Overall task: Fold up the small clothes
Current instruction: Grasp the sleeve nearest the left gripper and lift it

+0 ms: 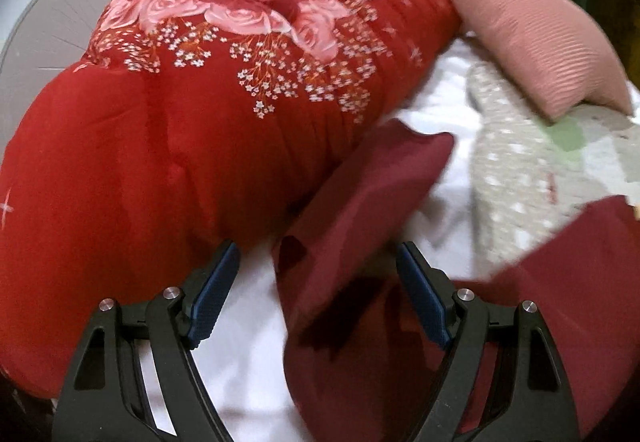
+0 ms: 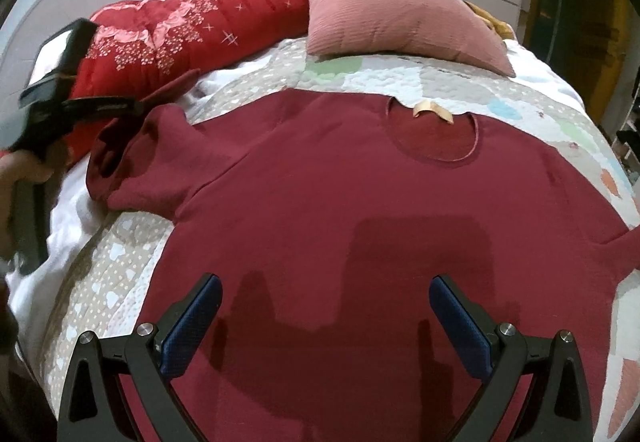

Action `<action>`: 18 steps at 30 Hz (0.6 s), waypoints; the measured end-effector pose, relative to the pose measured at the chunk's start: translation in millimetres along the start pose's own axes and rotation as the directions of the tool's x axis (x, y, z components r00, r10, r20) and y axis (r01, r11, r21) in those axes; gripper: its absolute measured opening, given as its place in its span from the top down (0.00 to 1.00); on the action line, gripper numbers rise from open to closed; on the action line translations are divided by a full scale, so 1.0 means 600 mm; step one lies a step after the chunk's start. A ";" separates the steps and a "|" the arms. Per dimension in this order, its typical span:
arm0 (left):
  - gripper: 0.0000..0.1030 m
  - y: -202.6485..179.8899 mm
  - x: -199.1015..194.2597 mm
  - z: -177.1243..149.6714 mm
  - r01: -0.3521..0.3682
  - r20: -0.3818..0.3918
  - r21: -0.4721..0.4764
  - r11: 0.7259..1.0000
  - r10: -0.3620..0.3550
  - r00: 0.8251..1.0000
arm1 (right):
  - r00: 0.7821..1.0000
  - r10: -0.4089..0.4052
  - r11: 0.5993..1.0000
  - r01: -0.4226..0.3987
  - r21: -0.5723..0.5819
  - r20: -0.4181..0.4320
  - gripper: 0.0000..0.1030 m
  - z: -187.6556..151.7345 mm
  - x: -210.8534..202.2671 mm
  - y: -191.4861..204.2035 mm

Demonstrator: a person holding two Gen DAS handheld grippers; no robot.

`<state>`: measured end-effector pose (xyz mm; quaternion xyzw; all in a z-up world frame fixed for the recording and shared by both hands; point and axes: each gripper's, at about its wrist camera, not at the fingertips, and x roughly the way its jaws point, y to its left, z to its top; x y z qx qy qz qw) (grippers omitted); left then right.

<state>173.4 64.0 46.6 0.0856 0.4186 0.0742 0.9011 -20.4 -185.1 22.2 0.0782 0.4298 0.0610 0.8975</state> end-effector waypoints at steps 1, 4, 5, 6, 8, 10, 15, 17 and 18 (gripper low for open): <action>0.21 -0.002 0.013 0.002 -0.010 -0.011 0.010 1.000 0.010 1.000 | 1.000 0.005 1.000 -0.005 0.001 -0.004 0.00 0.000 0.001 0.000; 0.34 -0.012 0.035 0.005 -0.023 -0.027 0.036 0.999 0.024 0.999 | 1.000 0.015 1.000 -0.015 0.005 -0.008 0.00 0.001 0.007 0.000; 0.46 -0.015 0.041 0.005 -0.029 -0.029 0.045 0.999 0.031 0.999 | 1.000 0.019 1.000 -0.019 0.005 -0.010 0.00 0.001 0.009 0.001; 0.61 -0.018 0.044 0.004 -0.038 -0.034 0.049 0.998 0.039 0.999 | 1.000 0.021 1.000 -0.021 0.003 -0.010 0.00 0.001 0.009 0.002; 0.87 -0.008 0.057 0.005 -0.073 -0.057 0.051 0.996 0.075 0.996 | 1.000 0.022 1.000 -0.022 -0.002 -0.011 0.00 0.001 0.010 0.004; 0.91 0.006 0.056 0.007 -0.008 -0.076 -0.014 1.000 0.007 0.997 | 1.000 0.023 1.000 -0.023 -0.005 -0.013 0.00 0.002 0.011 0.004; 0.94 0.009 -0.019 0.011 0.117 -0.007 -0.048 0.992 -0.117 0.993 | 1.000 0.020 0.999 -0.020 0.027 0.001 0.00 0.006 0.005 -0.014; 0.94 0.001 -0.062 0.014 0.194 0.018 -0.041 0.980 -0.194 0.981 | 1.000 0.020 0.998 -0.020 0.051 0.006 0.00 0.009 0.002 -0.025; 0.94 -0.004 -0.083 0.014 0.225 0.033 -0.038 0.974 -0.224 0.974 | 1.000 0.023 0.997 -0.024 0.067 0.010 0.00 0.011 -0.002 -0.032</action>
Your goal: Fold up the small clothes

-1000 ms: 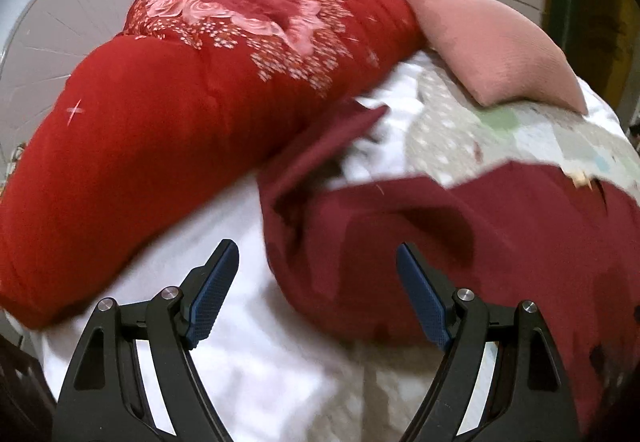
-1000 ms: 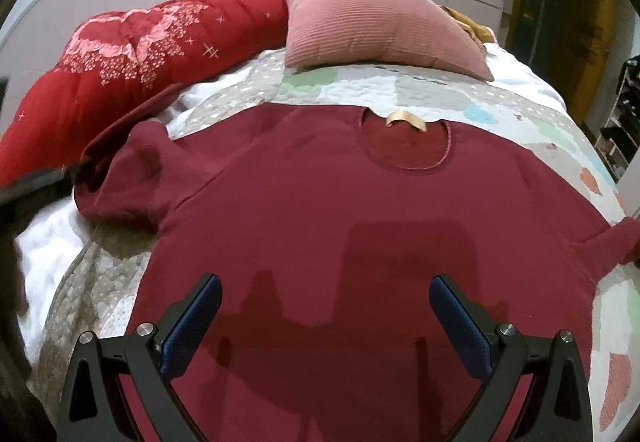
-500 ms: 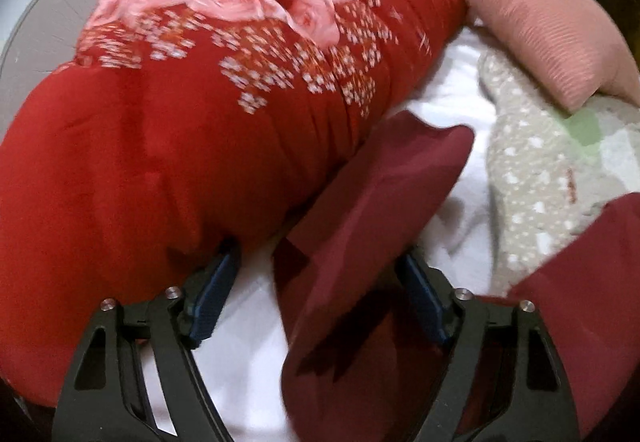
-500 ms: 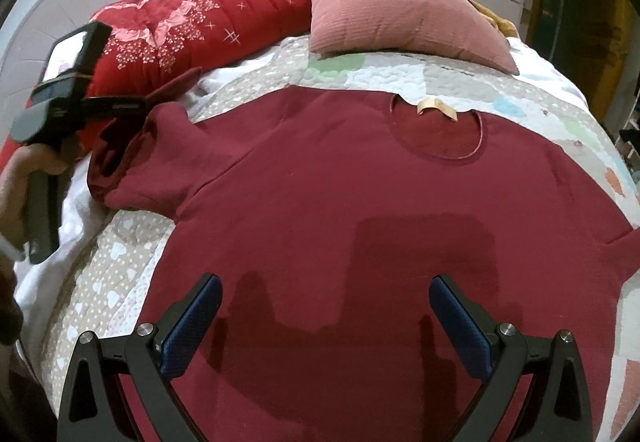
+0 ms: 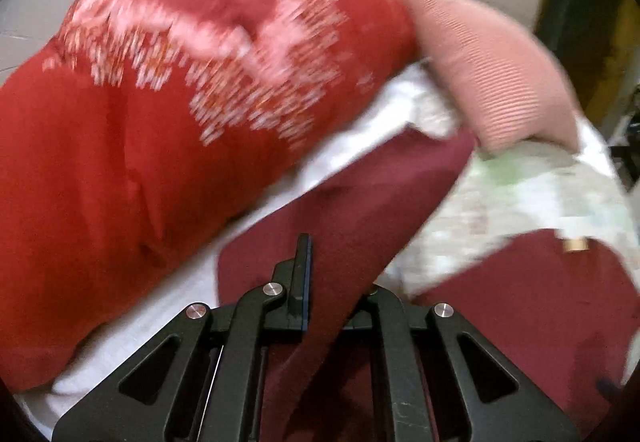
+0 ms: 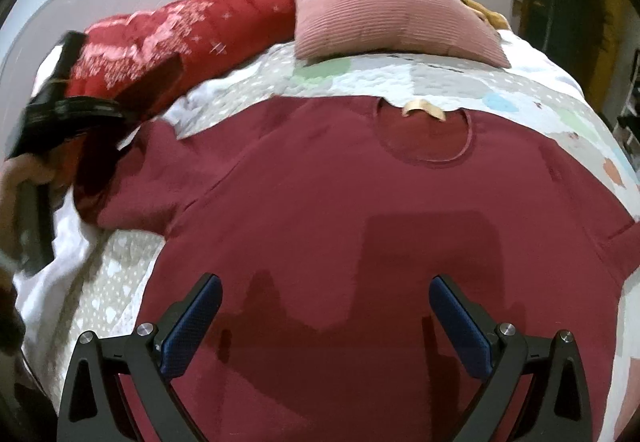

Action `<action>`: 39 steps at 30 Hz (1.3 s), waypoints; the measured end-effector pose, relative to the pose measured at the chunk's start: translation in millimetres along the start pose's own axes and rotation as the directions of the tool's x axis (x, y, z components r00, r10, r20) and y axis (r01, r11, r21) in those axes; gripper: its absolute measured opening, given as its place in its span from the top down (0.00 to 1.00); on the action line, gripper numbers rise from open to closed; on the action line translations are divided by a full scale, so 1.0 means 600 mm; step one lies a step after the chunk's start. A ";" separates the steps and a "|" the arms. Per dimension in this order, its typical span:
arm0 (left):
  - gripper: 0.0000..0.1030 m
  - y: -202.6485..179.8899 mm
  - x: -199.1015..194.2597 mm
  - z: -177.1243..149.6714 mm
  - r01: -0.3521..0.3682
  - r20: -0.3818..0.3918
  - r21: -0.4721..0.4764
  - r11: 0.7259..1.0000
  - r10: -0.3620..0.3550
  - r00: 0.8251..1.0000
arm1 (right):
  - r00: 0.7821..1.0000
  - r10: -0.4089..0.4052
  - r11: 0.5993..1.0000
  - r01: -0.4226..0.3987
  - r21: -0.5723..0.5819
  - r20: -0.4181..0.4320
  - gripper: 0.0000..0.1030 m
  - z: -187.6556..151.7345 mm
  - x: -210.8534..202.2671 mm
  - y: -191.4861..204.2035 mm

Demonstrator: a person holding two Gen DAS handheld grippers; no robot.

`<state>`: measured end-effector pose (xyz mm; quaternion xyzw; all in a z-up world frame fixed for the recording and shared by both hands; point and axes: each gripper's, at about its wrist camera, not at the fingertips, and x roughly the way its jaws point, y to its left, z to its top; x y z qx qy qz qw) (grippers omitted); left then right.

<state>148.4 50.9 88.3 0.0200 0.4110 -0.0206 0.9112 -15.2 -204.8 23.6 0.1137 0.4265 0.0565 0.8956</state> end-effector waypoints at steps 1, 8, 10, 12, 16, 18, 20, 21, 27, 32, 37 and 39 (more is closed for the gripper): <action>0.94 -0.011 -0.021 0.000 0.035 0.014 0.004 0.999 -0.035 0.999 | 1.000 0.001 1.000 -0.001 0.009 0.005 0.00 0.002 -0.004 -0.004; 0.94 -0.144 -0.115 -0.025 0.298 0.043 0.067 0.952 -0.301 0.953 | 0.997 -0.044 0.997 0.039 0.063 0.067 0.00 0.018 -0.053 -0.060; 0.94 -0.182 -0.113 -0.047 0.346 0.019 0.073 0.935 -0.348 0.937 | 0.995 -0.058 0.993 0.048 0.109 0.082 0.00 0.022 -0.069 -0.092; 0.94 -0.227 -0.100 -0.079 0.364 -0.008 0.095 0.927 -0.364 0.931 | 0.994 -0.065 0.987 0.050 0.155 0.090 0.00 0.023 -0.083 -0.124; 0.94 -0.296 -0.058 -0.157 0.405 -0.116 0.094 0.910 -0.394 0.912 | 0.991 -0.097 0.967 0.072 0.245 0.090 0.00 0.014 -0.097 -0.190; 0.94 -0.326 -0.042 -0.198 0.401 -0.161 0.124 0.907 -0.381 0.911 | 0.990 -0.113 0.955 0.085 0.284 0.081 0.00 0.004 -0.101 -0.216; 0.93 -0.346 -0.037 -0.224 0.382 -0.174 0.171 0.908 -0.353 0.919 | 0.991 -0.115 0.950 0.088 0.301 0.075 0.00 -0.001 -0.103 -0.230; 0.91 -0.350 -0.045 -0.233 0.372 -0.169 0.190 0.909 -0.343 0.924 | 0.992 -0.110 0.950 0.085 0.300 0.069 0.00 -0.005 -0.101 -0.234; 0.65 -0.322 -0.096 -0.242 0.380 -0.180 0.263 0.887 -0.342 0.922 | 0.997 -0.054 0.968 0.038 0.249 0.059 0.00 -0.009 -0.086 -0.220; 0.54 -0.244 -0.138 -0.237 0.300 -0.082 0.274 0.914 -0.289 0.954 | 0.999 -0.044 0.976 0.036 0.213 0.030 0.00 -0.007 -0.059 -0.204; 0.53 -0.155 -0.135 -0.211 0.177 0.020 0.175 0.968 -0.184 0.983 | 0.999 -0.045 0.982 0.047 0.183 -0.013 0.00 0.004 -0.023 -0.191; 0.53 -0.131 -0.124 -0.203 0.162 0.021 0.121 0.979 -0.166 0.986 | 0.999 -0.022 0.984 0.027 0.175 -0.031 0.00 0.005 -0.010 -0.183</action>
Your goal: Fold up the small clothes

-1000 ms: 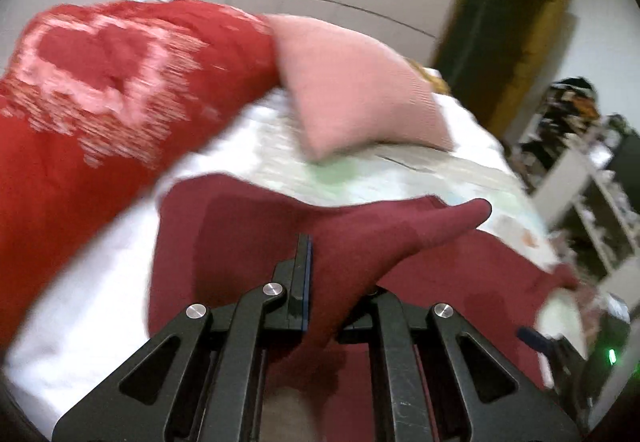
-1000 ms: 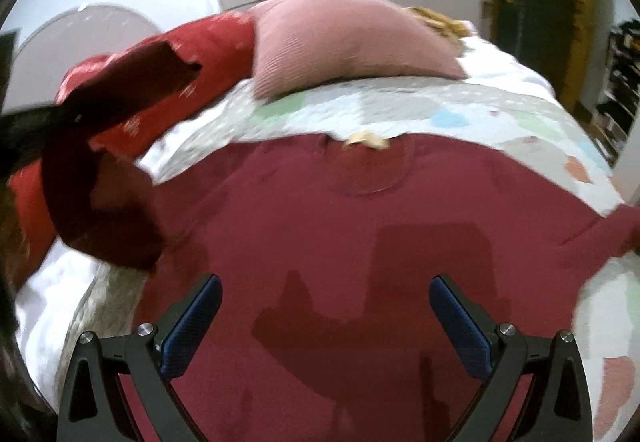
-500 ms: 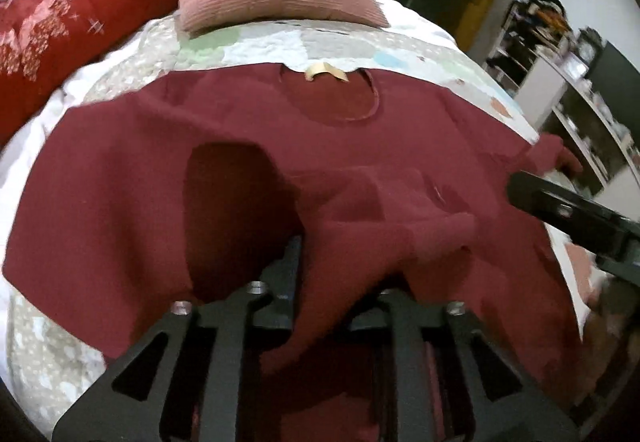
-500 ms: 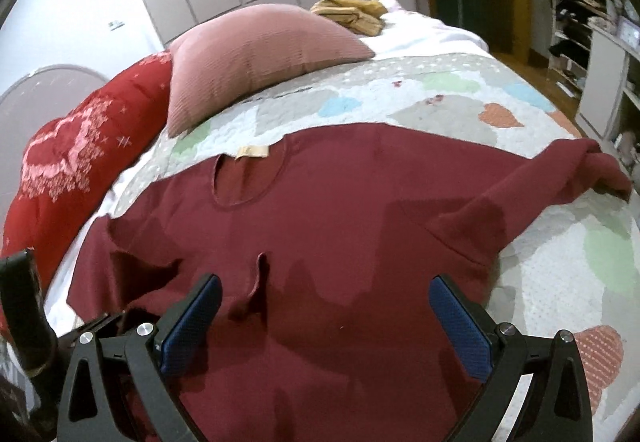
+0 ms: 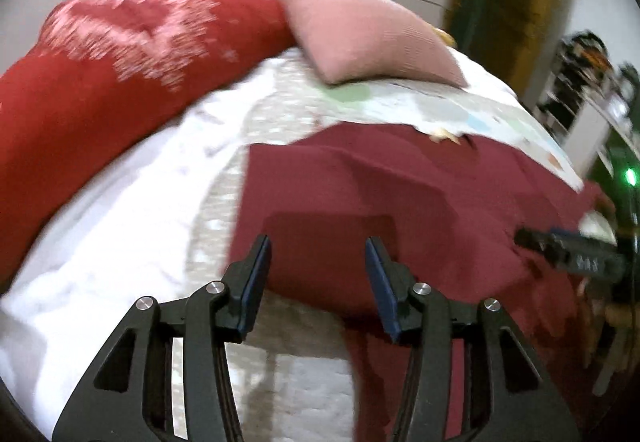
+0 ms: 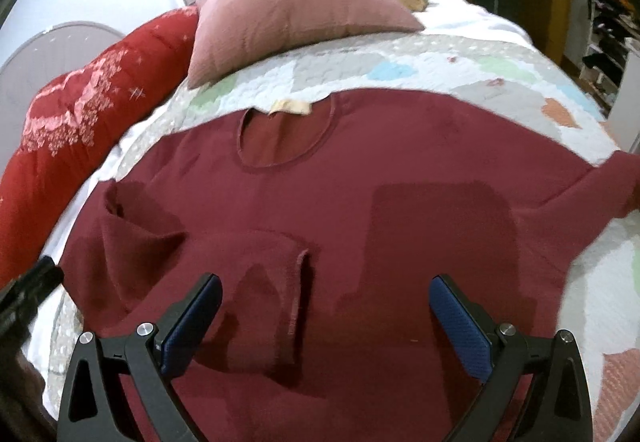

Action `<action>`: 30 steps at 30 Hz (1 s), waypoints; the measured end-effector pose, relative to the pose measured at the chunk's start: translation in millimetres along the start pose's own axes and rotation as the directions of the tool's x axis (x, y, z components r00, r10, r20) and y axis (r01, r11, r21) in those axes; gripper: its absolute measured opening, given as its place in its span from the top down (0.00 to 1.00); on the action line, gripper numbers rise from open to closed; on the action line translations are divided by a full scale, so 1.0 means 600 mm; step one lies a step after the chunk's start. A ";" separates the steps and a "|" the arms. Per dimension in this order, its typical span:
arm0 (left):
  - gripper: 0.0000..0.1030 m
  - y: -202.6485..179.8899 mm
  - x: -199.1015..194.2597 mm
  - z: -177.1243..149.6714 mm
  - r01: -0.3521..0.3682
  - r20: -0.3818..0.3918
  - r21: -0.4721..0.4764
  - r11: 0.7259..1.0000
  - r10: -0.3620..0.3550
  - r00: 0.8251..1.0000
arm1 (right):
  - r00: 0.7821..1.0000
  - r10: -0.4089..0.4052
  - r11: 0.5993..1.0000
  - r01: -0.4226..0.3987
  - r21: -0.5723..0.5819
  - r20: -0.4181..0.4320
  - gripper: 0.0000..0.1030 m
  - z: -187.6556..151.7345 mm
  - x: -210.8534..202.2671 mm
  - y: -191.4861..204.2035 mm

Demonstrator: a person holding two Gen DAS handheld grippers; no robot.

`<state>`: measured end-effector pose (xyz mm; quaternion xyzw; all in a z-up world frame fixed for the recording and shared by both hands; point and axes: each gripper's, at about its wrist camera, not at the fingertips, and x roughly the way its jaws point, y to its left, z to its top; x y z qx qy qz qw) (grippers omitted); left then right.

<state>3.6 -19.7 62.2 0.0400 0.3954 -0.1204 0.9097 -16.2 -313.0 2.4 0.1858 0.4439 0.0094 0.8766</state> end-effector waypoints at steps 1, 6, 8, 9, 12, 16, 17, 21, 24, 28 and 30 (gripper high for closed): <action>0.53 0.007 0.004 0.001 -0.004 -0.002 -0.020 1.000 0.004 1.000 | 1.000 0.004 1.000 -0.004 -0.007 -0.007 0.00 -0.001 0.004 0.004; 0.53 0.024 0.027 0.008 -0.036 -0.008 -0.071 0.997 0.036 0.999 | 0.999 -0.040 0.990 0.041 -0.136 0.012 0.35 -0.009 0.016 0.042; 0.53 0.024 0.031 0.008 -0.046 -0.007 -0.081 0.996 0.045 0.999 | 0.998 -0.051 0.981 0.055 -0.185 0.027 0.55 -0.009 0.016 0.055; 0.53 0.026 0.032 0.008 -0.050 -0.007 -0.086 0.995 0.050 0.999 | 0.998 -0.052 0.977 0.057 -0.203 0.032 0.68 -0.008 0.014 0.060; 0.53 0.034 0.033 0.008 -0.063 -0.011 -0.103 0.993 0.062 0.998 | 0.994 -0.082 0.969 0.095 -0.229 0.066 0.94 -0.004 0.001 0.064; 0.53 0.049 0.034 0.013 -0.076 -0.014 -0.136 0.988 0.075 0.997 | 0.988 -0.071 0.967 0.103 -0.232 0.140 0.95 0.020 -0.041 0.058; 0.53 0.052 0.035 0.014 -0.077 -0.015 -0.146 0.986 0.075 0.997 | 0.985 -0.078 0.965 0.113 -0.236 0.154 0.95 0.028 -0.048 0.057; 0.53 0.051 0.038 0.016 -0.075 -0.015 -0.148 0.986 0.074 0.997 | 0.964 -0.142 0.946 0.199 -0.255 0.225 0.96 0.060 -0.075 0.055; 0.53 0.043 0.043 0.019 -0.074 -0.011 -0.130 0.989 0.073 0.997 | 0.950 -0.178 0.943 0.239 -0.232 0.257 0.96 0.083 -0.089 0.040; 0.53 0.030 0.051 0.022 -0.069 -0.010 -0.104 0.992 0.068 0.998 | 0.935 -0.229 0.934 0.290 -0.209 0.273 0.96 0.099 -0.084 0.022; 0.53 0.029 0.055 0.023 -0.071 -0.008 -0.099 0.993 0.070 0.997 | 0.924 -0.264 0.924 0.324 -0.202 0.276 0.96 0.102 -0.077 0.012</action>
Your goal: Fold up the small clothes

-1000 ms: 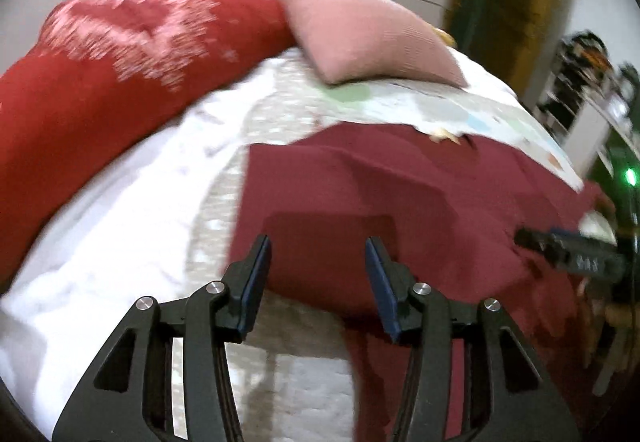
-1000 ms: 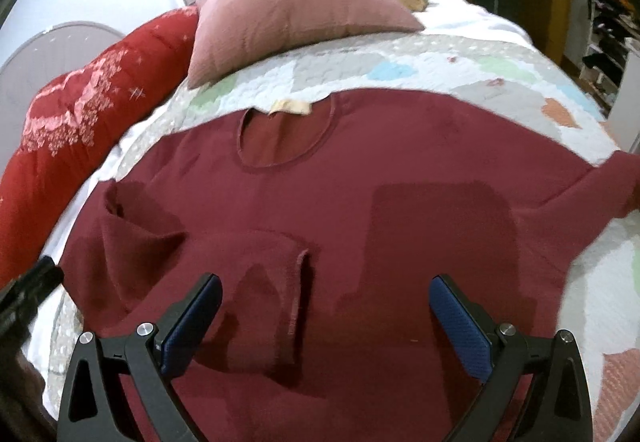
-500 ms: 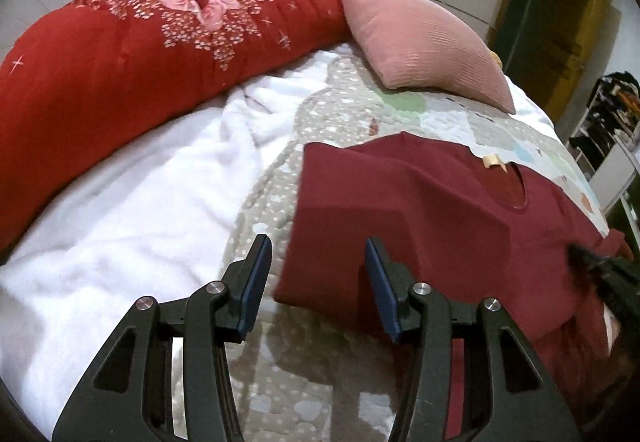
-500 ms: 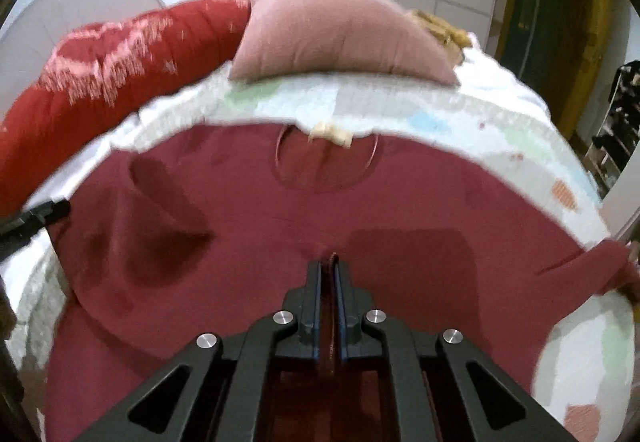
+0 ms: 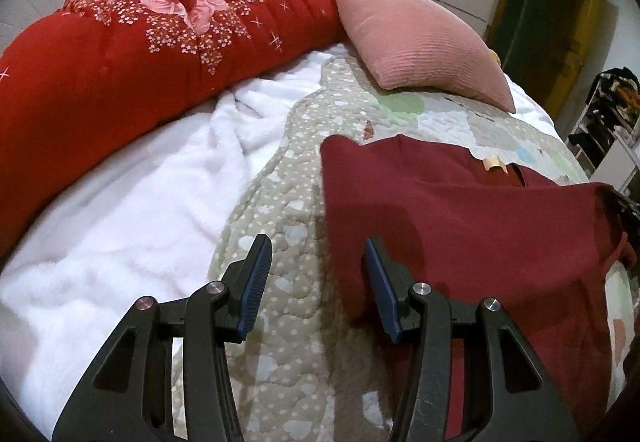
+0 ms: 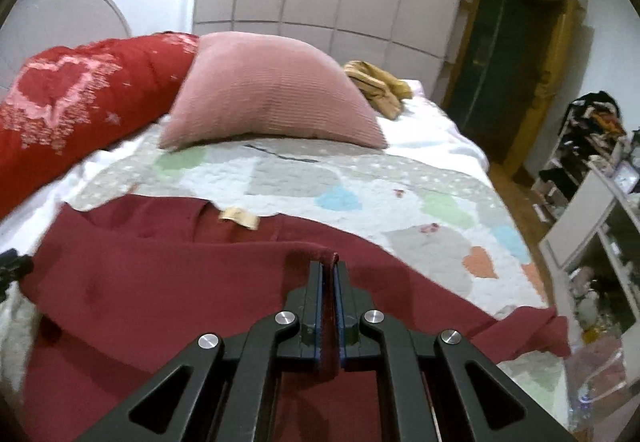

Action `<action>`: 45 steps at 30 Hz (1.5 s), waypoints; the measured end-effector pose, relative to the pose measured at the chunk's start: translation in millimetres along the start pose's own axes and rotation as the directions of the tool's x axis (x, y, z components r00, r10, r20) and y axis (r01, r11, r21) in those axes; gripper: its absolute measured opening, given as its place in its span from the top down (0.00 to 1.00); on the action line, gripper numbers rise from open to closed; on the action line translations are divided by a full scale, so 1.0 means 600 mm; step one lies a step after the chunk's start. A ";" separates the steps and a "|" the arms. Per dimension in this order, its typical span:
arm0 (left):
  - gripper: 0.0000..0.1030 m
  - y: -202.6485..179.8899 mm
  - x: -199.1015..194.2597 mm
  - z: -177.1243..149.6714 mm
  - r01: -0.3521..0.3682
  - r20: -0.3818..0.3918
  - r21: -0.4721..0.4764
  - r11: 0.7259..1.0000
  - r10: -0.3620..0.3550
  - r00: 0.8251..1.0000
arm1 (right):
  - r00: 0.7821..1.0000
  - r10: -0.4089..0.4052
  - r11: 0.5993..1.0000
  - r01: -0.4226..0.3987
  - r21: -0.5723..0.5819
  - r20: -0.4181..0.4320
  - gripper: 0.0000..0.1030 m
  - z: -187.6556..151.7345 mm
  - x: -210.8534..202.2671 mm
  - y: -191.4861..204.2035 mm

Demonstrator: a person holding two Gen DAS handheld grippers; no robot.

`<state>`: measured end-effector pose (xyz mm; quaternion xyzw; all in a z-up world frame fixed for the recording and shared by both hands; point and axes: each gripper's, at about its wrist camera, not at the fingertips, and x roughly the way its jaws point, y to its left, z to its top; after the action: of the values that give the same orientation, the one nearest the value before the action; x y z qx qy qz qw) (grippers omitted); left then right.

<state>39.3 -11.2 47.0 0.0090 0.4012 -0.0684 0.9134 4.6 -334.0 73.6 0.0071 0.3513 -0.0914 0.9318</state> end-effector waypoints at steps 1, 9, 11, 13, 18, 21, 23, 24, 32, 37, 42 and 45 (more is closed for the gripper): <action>0.53 0.001 0.002 0.000 -0.004 0.000 0.001 1.000 0.004 1.000 | 1.000 -0.021 1.000 0.021 0.002 -0.005 0.96 -0.002 0.008 -0.005; 0.53 0.017 0.034 -0.011 -0.007 -0.044 -0.019 1.000 0.006 0.999 | 0.990 -0.113 0.992 0.117 0.046 -0.083 0.96 -0.027 0.081 -0.044; 0.53 0.017 0.033 -0.011 -0.012 -0.034 -0.011 1.000 0.011 0.999 | 0.980 -0.176 0.983 0.180 0.035 -0.090 0.96 -0.033 0.093 -0.046; 0.53 0.019 0.033 -0.010 -0.009 -0.028 -0.017 1.000 0.008 1.000 | 0.972 -0.214 0.974 0.220 0.060 -0.094 0.96 -0.036 0.098 -0.060; 0.53 0.016 0.024 -0.004 0.033 -0.009 -0.029 0.999 -0.033 0.999 | 0.966 -0.187 0.978 0.199 0.053 -0.177 0.96 -0.045 0.139 -0.060; 0.53 0.005 0.012 0.002 0.064 0.010 -0.017 0.998 -0.064 0.998 | 0.966 -0.168 0.977 0.190 0.100 -0.197 0.84 -0.044 0.125 -0.068; 0.53 -0.006 0.009 0.004 0.075 0.017 -0.001 0.997 -0.075 0.997 | 0.982 -0.128 0.974 0.151 0.171 -0.137 0.67 -0.037 0.085 -0.071; 0.53 -0.011 0.009 0.004 0.078 0.014 0.006 0.997 -0.078 0.997 | 0.989 -0.096 0.975 0.115 0.189 -0.111 0.58 -0.031 0.072 -0.067; 0.53 -0.047 0.045 -0.015 0.040 -0.066 0.099 0.994 -0.033 0.997 | 0.947 0.312 0.950 -0.308 0.058 -0.080 0.58 0.021 0.047 0.102; 0.43 -0.037 0.057 -0.023 0.038 -0.076 0.081 0.996 -0.032 0.997 | 0.938 0.324 0.943 -0.330 -0.036 -0.125 0.69 0.034 0.105 0.205; 0.42 -0.020 0.065 -0.022 0.069 -0.094 0.030 0.997 -0.066 0.993 | 0.922 0.350 0.927 -0.366 -0.081 -0.164 0.82 0.032 0.150 0.274; 0.42 -0.022 0.063 -0.022 0.063 -0.090 0.042 0.997 -0.059 0.994 | 0.935 0.306 0.943 -0.324 -0.079 -0.179 0.82 0.033 0.177 0.293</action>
<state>53.0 -27.8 10.7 0.0204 0.4396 -0.1047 0.8919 126.4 -180.1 9.8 0.0207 0.4255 0.0792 0.9012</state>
